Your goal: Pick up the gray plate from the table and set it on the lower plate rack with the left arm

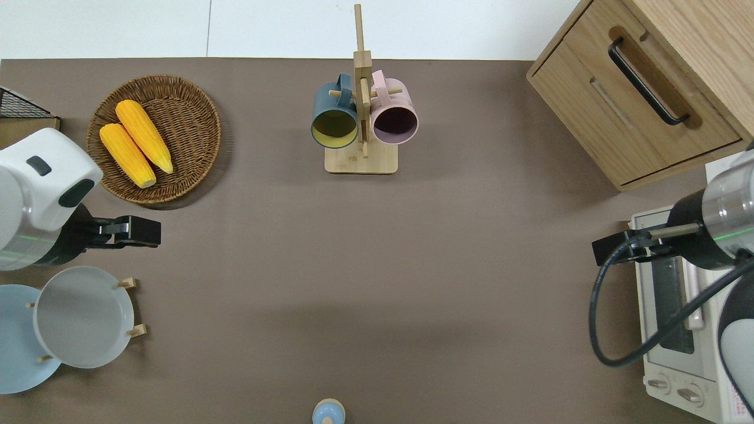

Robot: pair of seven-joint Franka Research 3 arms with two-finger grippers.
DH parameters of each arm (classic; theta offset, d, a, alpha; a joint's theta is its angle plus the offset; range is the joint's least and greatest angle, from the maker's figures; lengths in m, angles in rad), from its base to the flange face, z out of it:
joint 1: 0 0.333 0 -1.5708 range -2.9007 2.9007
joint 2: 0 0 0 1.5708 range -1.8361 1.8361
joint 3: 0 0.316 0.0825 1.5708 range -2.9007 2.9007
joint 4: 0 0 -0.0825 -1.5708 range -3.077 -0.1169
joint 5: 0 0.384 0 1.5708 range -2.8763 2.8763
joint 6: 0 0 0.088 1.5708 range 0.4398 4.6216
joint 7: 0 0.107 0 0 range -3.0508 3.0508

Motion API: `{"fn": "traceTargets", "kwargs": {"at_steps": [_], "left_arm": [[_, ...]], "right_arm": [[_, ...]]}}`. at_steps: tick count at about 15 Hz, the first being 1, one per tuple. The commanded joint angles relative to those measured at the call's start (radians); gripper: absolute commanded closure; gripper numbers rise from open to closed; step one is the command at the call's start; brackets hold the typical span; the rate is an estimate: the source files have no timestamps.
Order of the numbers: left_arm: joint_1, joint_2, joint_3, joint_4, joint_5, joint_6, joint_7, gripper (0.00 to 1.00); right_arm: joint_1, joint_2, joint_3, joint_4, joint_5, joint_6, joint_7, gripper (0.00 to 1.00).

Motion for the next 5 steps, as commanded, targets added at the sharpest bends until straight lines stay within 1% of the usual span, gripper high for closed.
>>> {"fn": "traceTargets", "kwargs": {"at_steps": [1,5], "left_arm": [[-0.003,0.002,0.016,-0.013,-0.032,0.011,0.010,0.00],[-0.008,0.011,0.016,-0.014,-0.022,0.011,-0.001,0.00]], "right_arm": [[-0.013,-0.005,0.007,0.006,0.003,-0.015,-0.003,0.013],[-0.013,-0.005,0.007,0.006,0.003,-0.015,-0.003,0.011]]}}
